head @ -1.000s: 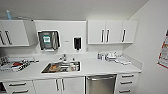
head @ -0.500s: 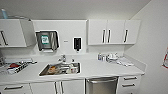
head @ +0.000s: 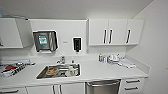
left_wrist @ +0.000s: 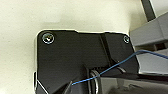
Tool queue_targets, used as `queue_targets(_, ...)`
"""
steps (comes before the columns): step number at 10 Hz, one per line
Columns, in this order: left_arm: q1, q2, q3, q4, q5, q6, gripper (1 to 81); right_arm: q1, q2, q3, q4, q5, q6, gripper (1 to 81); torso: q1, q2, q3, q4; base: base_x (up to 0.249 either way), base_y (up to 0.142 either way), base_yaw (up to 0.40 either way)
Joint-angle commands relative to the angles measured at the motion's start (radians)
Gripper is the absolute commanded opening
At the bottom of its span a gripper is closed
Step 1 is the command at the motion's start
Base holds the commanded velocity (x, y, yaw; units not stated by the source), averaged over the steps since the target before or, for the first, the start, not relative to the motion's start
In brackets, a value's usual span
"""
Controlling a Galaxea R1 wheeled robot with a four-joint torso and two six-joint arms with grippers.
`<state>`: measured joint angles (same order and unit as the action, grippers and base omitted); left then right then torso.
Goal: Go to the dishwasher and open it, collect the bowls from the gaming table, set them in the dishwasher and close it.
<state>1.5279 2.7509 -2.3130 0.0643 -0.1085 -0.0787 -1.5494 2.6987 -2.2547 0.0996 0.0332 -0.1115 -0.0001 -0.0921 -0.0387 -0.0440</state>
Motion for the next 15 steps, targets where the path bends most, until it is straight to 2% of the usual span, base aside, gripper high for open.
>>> queue_targets(1,-0.059,-0.016,0.007,0.011,0.041,0.004,81.1,0.054,-0.018,0.003,-0.001,-0.05,-0.002,81.1,0.0,0.0,0.0,0.0,0.139,0.0,0.0)
queue_targets(6,-0.061,-0.017,0.007,0.011,0.041,0.004,81.1,0.056,-0.017,0.003,0.003,-0.05,0.0,81.1,0.0,0.0,0.0,0.0,0.134,0.0,0.0)
queue_targets(10,-0.061,-0.025,0.009,0.005,0.043,-0.001,81.1,0.048,-0.03,0.02,0.006,-0.052,0.0,81.1,0.001,0.0,0.0,0.0,0.0,0.0,0.0)
queue_targets(12,-0.057,-0.085,0.074,0.005,0.043,-0.001,81.1,0.044,-0.093,0.119,0.006,-0.052,0.007,81.1,0.0,0.0,0.0,0.0,0.0,0.0,0.0)
queue_targets(15,-0.056,-0.284,0.333,0.012,0.035,-0.001,81.1,0.053,-0.292,0.407,0.006,-0.052,0.012,81.1,0.0,0.0,0.0,0.0,0.0,0.0,0.0)
